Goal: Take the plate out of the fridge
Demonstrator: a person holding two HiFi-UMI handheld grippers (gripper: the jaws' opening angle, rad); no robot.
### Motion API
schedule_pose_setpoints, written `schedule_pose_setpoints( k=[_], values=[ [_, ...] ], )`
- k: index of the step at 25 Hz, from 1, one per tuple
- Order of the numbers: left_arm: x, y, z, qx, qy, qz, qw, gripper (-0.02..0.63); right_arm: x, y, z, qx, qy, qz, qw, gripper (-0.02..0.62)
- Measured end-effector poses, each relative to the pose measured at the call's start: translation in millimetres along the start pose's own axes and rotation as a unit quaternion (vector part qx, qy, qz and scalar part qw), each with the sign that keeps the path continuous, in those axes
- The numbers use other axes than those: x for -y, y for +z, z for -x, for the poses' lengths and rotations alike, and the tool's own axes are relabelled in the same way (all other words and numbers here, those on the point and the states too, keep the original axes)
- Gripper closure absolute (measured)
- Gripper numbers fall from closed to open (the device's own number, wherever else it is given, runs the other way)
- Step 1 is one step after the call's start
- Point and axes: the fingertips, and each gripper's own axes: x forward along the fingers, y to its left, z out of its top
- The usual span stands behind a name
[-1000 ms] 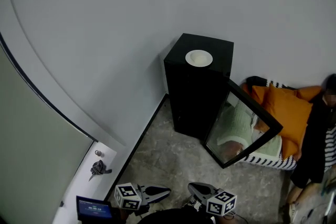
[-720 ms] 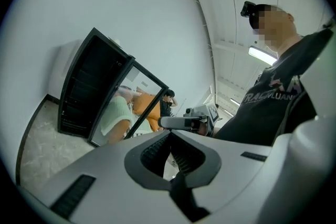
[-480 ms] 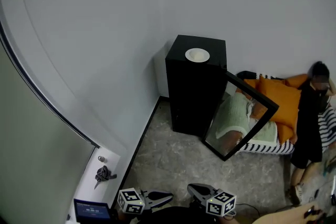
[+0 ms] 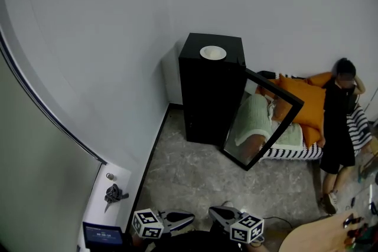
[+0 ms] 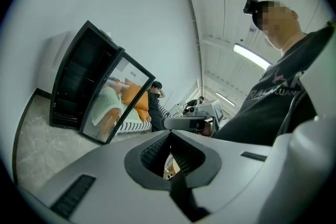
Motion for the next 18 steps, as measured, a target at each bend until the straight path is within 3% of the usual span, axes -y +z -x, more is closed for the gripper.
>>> schedule_pose_setpoints(
  k=[10,18],
  values=[
    [2,3,24,0.013,0.031,-0.024,0.9992,0.600,-26,-9,-3,0.002,0.002,0.018,1.000,0.591],
    [9,-1,26,0.010,0.025,-0.031,0.9992,0.600,-34,-12,-5,0.000,0.002,0.029,1.000,0.591]
  ],
)
